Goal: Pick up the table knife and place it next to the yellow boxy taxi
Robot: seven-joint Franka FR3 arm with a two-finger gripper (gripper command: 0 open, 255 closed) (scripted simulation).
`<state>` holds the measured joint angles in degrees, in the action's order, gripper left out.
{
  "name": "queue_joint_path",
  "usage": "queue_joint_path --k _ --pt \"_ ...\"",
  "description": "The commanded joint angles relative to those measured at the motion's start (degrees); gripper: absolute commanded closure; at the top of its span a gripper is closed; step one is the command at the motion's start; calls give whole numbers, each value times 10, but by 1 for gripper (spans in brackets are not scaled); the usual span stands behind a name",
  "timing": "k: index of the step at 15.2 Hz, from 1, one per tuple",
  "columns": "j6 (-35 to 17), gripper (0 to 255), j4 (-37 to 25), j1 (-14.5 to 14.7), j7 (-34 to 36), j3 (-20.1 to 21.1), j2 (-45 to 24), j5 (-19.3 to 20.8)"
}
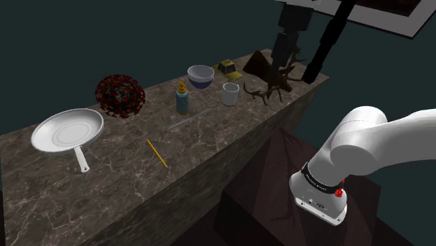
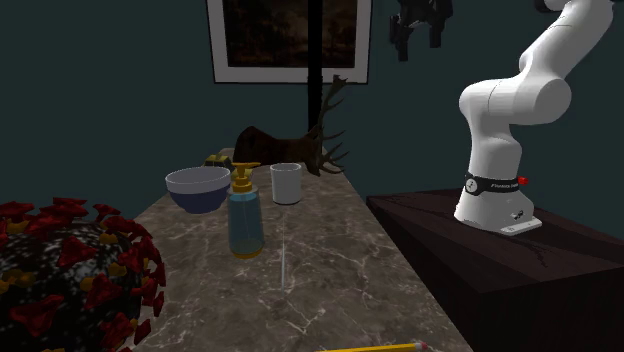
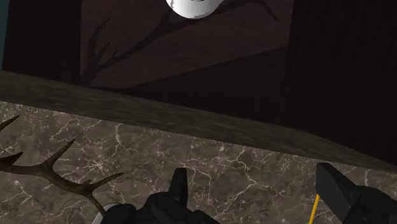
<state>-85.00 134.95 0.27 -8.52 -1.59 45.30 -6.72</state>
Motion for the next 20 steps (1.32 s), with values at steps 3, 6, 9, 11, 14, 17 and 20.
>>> queue_joint_path --k 3,6,9,11,14,17,20 --pt "-38 0 12 11 -43 -10 -27 10" --pt "-95 0 22 26 -105 -23 -73 23" --pt "-152 0 25 42 -166 -34 -125 33" --pt "-188 0 23 53 -205 -41 -162 37" --pt "-240 0 13 68 -263 -48 -221 41" --pt "-288 0 -3 84 -320 -54 -282 41" --pt "-332 0 -24 97 -375 -55 -344 38"
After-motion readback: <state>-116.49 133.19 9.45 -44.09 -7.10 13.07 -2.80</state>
